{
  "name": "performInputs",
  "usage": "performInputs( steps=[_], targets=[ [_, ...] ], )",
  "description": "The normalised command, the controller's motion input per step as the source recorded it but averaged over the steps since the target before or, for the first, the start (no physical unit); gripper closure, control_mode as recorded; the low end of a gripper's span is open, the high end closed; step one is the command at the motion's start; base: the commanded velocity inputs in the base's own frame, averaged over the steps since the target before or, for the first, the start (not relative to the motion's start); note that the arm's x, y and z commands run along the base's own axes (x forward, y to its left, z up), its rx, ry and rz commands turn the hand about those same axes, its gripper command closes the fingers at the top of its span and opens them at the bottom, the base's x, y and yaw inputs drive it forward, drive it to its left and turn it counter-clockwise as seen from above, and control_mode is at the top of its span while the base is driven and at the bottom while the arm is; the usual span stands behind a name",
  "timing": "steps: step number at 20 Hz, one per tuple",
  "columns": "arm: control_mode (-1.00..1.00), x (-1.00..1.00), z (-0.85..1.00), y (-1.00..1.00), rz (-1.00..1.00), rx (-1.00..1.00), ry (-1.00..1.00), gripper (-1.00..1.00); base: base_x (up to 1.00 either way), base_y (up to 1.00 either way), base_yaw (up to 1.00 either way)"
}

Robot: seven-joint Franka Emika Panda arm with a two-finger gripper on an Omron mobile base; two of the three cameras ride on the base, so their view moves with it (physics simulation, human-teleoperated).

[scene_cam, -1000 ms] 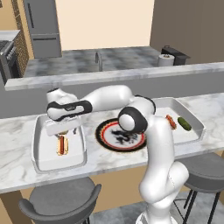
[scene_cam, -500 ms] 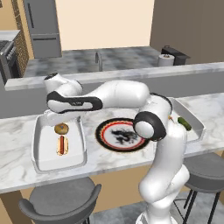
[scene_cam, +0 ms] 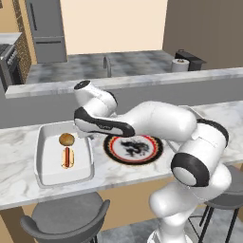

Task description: Place one cooked food and one vegetable from the large plate to each tupperware container.

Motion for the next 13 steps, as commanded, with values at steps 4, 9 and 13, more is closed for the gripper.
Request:
performInputs(
  steps=[4, 9, 13],
  targets=[
    [-1.0, -0.24, 0.33, -0.96, 0.0, 0.24, -0.06, -1.0, 0.0, 0.0, 0.0],
    [-1.0, 0.09, 0.07, -1.0, -0.03, 0.25, 0.07, -1.0, 0.0, 0.0, 0.0],
    [-1.0, 0.0, 0.02, -0.7, -0.01, 0.17, 0.1, -1.0, 0.0, 0.0, 0.0]
  ],
)
